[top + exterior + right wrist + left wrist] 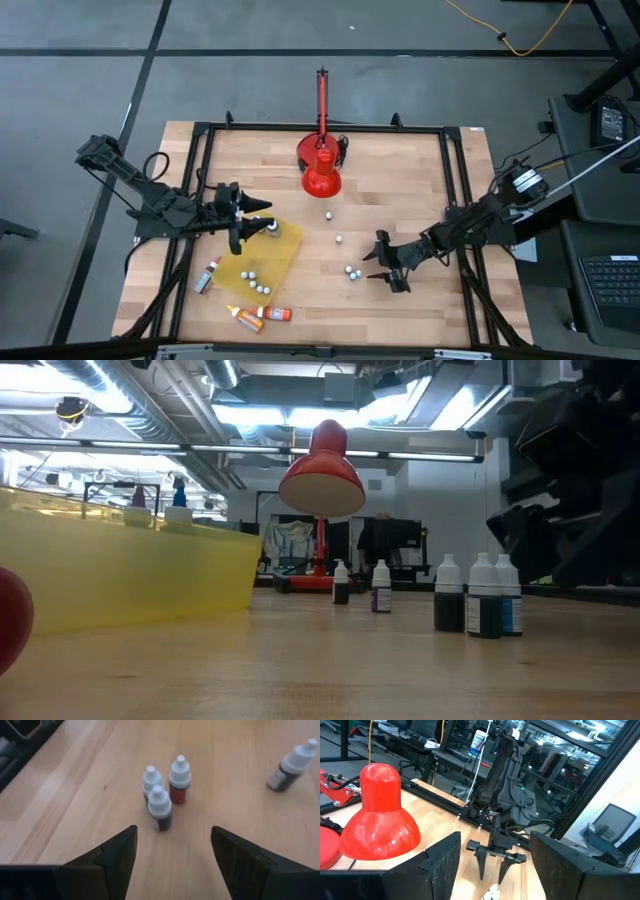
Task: Pick & Place food coloring
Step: Put the right small blue food coloring bottle into the yellow bin
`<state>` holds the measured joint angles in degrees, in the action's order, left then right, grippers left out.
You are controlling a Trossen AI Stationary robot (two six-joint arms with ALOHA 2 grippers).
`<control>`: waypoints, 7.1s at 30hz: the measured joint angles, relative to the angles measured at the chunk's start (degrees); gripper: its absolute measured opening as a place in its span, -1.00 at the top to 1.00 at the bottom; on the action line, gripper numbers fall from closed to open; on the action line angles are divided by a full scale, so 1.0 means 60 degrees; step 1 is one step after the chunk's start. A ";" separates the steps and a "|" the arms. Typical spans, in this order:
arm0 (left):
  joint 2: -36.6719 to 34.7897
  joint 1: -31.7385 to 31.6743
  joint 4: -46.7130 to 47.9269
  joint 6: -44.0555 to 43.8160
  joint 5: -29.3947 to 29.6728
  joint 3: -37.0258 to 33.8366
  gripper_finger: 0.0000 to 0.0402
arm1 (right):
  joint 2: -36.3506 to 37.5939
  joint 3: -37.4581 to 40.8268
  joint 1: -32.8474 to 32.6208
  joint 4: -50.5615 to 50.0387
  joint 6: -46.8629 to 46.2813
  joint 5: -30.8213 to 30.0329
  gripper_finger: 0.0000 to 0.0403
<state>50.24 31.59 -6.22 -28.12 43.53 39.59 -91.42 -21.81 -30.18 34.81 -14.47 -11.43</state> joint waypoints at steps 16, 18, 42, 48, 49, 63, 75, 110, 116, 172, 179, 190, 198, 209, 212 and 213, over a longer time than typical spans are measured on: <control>0.0000 0.0031 0.0067 -0.0004 -0.0467 0.0000 -0.15 | -0.1843 -0.1234 0.0074 0.0113 -0.0302 0.0278 -0.14; 0.0000 0.0036 0.0062 -0.0007 -0.0523 0.0000 -0.15 | -0.1824 -0.1234 0.0077 0.0090 -0.0288 0.0275 -0.07; 0.0492 0.0011 0.1864 0.0960 -0.1177 0.1292 -0.15 | -0.0088 -0.1476 0.0045 -0.1834 -0.2068 0.0424 0.61; 0.1326 -0.0171 0.3576 0.1063 -0.1192 0.2686 -0.15 | 0.0926 -0.3350 0.0041 -0.5447 -0.1692 0.0402 0.64; 0.1494 -0.0189 0.3961 0.1066 -0.1192 0.2944 -0.15 | 0.0983 -0.3812 0.0058 -0.6039 -0.1490 0.0395 0.64; 0.3694 -0.0368 0.6673 0.1414 -0.1251 0.6263 -0.15 | 0.0988 -0.9563 0.1176 -1.0006 -0.0583 -0.1210 0.63; 0.4370 -0.0705 0.6643 0.1891 -0.1190 0.7390 -0.15 | -0.0418 -1.2321 0.2331 -1.0341 0.0688 -0.0829 0.63; 0.4353 -0.0849 0.7059 0.0885 -0.1852 0.7395 0.53 | -0.2585 -1.5241 0.2456 -1.1924 0.1755 -0.0377 0.63; 0.4353 -0.0849 0.7067 0.0929 -0.1894 0.7395 0.76 | -0.2585 -1.5241 0.2460 -1.1946 0.1714 -0.0341 0.58; 0.6497 0.3823 0.6383 -0.7368 0.2293 0.2275 0.77 | -0.2571 -1.5237 0.2168 -1.3691 0.1227 0.2100 -0.08; 0.7908 0.3880 0.5751 -0.8324 0.2445 0.2215 0.77 | -0.2571 -1.5237 0.2140 -1.3869 0.1201 0.2094 -0.08; 0.8522 0.3919 0.5807 -0.9107 0.2306 0.2208 0.77 | -0.2571 -1.5237 0.1986 -1.3865 0.1183 0.2089 -0.08; 0.8706 0.3916 0.5996 -0.9553 0.2218 0.2208 0.77 | -0.2571 -1.5237 0.1968 -1.3865 0.1137 0.2085 -0.08; 0.8710 0.3883 0.5194 -0.9788 0.2153 0.1625 0.77 | -0.2571 -1.5235 0.1968 -1.4012 0.1108 0.2081 -0.08; 0.8710 0.3856 0.5169 -0.9744 0.2052 0.1625 0.77 | -0.2571 -1.5233 0.1968 -1.4077 0.0951 0.2081 -0.08; 0.8710 0.3837 0.5169 -0.9724 0.1934 0.1625 0.76 | -0.2571 -1.5233 0.1968 -1.4114 0.0957 0.2081 -0.08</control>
<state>102.50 54.61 24.80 -86.46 55.13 49.34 -106.85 -113.21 -18.37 -49.87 -8.73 1.06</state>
